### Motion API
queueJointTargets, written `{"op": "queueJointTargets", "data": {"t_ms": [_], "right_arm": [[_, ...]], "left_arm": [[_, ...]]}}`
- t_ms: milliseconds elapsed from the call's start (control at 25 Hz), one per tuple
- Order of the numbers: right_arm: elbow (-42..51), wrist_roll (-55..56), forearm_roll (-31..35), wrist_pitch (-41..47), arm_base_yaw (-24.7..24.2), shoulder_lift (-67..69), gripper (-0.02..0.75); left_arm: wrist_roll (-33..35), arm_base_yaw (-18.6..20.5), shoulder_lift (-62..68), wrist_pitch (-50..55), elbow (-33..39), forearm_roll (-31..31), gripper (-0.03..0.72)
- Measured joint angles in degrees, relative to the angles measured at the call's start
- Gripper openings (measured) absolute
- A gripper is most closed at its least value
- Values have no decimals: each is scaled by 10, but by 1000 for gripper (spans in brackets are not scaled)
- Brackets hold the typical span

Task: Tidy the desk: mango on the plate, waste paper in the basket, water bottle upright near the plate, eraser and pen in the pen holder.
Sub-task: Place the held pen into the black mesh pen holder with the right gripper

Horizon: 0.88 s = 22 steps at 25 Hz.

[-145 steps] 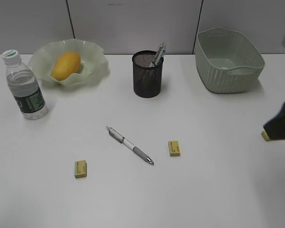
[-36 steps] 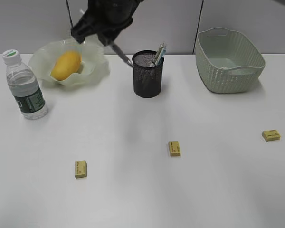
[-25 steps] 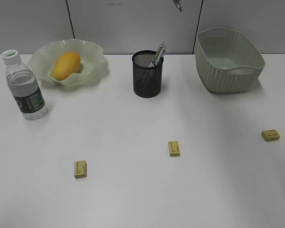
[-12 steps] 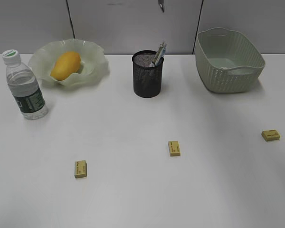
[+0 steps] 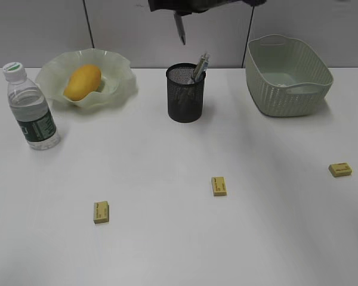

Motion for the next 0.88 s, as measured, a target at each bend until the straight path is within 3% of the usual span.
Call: {"op": "queueJointTargets", "data": {"t_ms": [280,880], "right_arm": [[56,0,-6,-116,-8,8,116],[61,0,-6,-154,-21,90,116]], "left_arm": [[0,0,0,0,0,0,435],[0,0,0,0,0,0,435]]}}
